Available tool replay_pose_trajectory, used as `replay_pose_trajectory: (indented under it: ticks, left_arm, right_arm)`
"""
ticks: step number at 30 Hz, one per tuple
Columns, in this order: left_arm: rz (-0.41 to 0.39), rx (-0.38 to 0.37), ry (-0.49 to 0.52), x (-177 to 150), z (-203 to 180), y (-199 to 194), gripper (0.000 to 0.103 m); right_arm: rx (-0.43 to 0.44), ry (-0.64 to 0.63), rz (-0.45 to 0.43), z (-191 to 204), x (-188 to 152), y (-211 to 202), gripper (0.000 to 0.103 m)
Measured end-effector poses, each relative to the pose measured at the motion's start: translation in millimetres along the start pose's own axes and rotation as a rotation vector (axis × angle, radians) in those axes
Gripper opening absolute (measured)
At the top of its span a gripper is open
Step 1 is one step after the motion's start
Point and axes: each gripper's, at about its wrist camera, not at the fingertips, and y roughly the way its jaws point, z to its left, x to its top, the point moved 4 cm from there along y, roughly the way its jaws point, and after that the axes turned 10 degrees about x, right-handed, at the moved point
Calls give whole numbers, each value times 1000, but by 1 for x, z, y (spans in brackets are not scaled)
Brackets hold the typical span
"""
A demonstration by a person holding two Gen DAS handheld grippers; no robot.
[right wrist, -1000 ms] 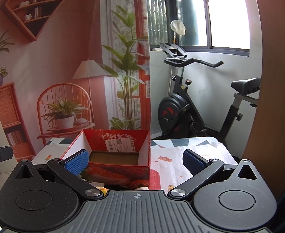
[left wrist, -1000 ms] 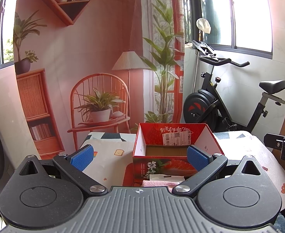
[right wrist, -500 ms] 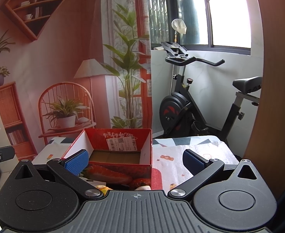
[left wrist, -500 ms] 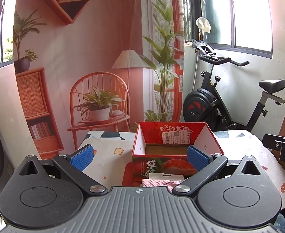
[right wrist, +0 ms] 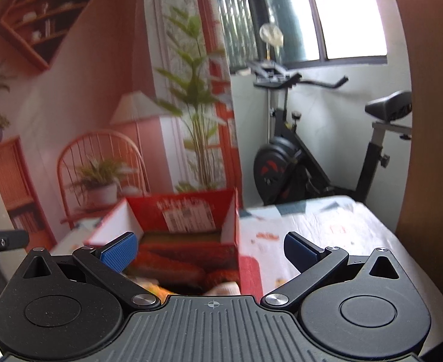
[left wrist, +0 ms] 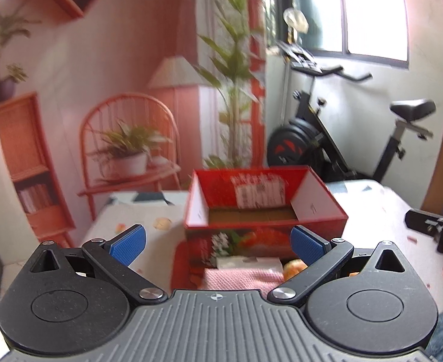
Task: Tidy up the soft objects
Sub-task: 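Reach the left tool to the orange floral oven mitt and grasp it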
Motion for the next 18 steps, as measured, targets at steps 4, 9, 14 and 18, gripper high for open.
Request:
replay_pose_trajectory:
  ticks: [4,9,14,18]
  left_arm:
    - [76,-45,24,-27,-14,31,102]
    - [218,-93,29,-65,-23,65,97]
    - [357,-221,-38,-94,-21,91,81]
    - [403,-253,-68,-106,-21,99,75]
  right_arm:
    - [-59,-8,124,-8,-29,25,103]
    - [-62,33,218,-21,-61,53,102]
    - [-9,92,312,-28,-84,72,96]
    - [32,104,362,-25,-94,83,90]
